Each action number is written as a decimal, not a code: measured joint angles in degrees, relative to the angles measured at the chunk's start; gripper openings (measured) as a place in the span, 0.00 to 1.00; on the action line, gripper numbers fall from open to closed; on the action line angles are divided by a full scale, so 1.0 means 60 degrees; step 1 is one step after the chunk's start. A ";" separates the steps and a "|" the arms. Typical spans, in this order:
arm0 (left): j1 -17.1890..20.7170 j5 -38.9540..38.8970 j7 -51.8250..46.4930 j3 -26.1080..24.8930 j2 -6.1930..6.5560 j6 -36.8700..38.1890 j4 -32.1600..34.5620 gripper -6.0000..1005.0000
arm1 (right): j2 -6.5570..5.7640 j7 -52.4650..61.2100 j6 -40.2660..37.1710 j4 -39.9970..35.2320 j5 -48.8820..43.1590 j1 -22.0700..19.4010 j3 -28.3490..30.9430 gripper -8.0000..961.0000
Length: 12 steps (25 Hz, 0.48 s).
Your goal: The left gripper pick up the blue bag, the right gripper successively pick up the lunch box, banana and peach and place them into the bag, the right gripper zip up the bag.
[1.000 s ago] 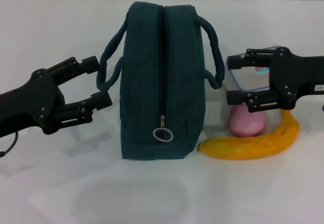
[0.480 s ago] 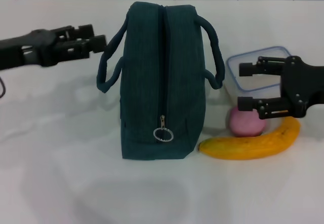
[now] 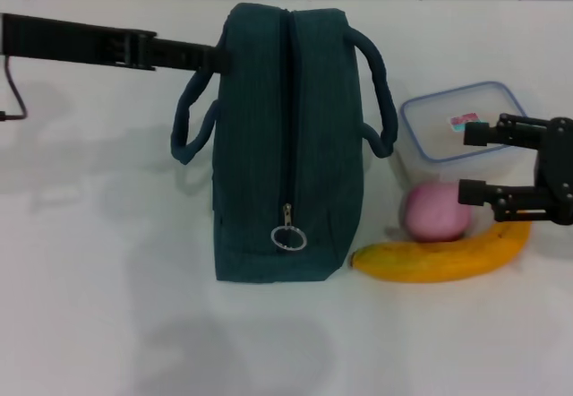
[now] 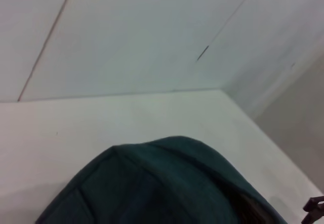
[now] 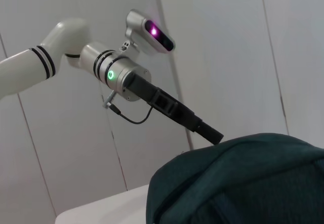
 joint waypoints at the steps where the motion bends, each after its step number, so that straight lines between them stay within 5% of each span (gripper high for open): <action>1: -0.0074 0.0077 -0.0140 0.0136 -0.0002 0.0000 0.0000 0.88 | -0.0001 -0.0002 -0.0022 0.0000 0.0000 -0.0020 0.0030 0.85; 12: -0.0884 0.0655 -0.0825 0.0520 0.0023 -0.0092 -0.0702 0.85 | 0.0044 -0.0377 -0.0474 0.0025 -0.0018 -0.0557 0.0536 0.85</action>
